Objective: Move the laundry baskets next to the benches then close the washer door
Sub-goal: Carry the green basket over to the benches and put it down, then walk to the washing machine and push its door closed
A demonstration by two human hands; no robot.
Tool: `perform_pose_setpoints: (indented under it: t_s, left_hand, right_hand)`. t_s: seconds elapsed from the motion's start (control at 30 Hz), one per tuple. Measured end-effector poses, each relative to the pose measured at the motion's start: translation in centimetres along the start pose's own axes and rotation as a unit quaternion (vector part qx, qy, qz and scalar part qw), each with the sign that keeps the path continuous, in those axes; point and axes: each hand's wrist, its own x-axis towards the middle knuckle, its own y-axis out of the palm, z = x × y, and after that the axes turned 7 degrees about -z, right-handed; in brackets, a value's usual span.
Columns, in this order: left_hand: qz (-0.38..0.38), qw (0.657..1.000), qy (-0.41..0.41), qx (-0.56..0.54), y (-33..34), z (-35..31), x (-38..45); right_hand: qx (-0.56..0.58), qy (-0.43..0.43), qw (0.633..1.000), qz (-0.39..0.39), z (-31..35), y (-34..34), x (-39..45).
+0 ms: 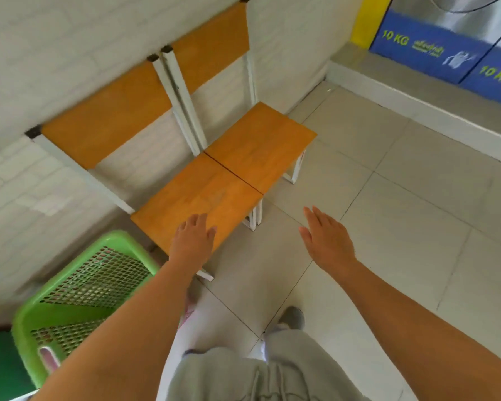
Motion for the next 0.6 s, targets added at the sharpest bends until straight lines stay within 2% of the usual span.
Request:
perform_pose_setpoints:
  t_s: [0.17, 0.47, 0.6]
  left_hand:
    - [0.042, 0.997, 0.06, 0.004, 1.3, -10.9, 4.4]
    - [0.052, 0.987, 0.147, 0.023, 2.4, -27.4, 16.1]
    - [0.053, 0.98, 0.192, -0.006, 3.2, -34.9, 22.6]
  right_hand:
    - [0.013, 0.075, 0.997, -0.009, -9.2, -2.4, 1.3]
    - [0.036, 0.182, 0.982, -0.03, -22.1, -5.3, 7.3]
    - [0.04, 0.229, 0.972, -0.043, -28.2, -7.0, 12.3]
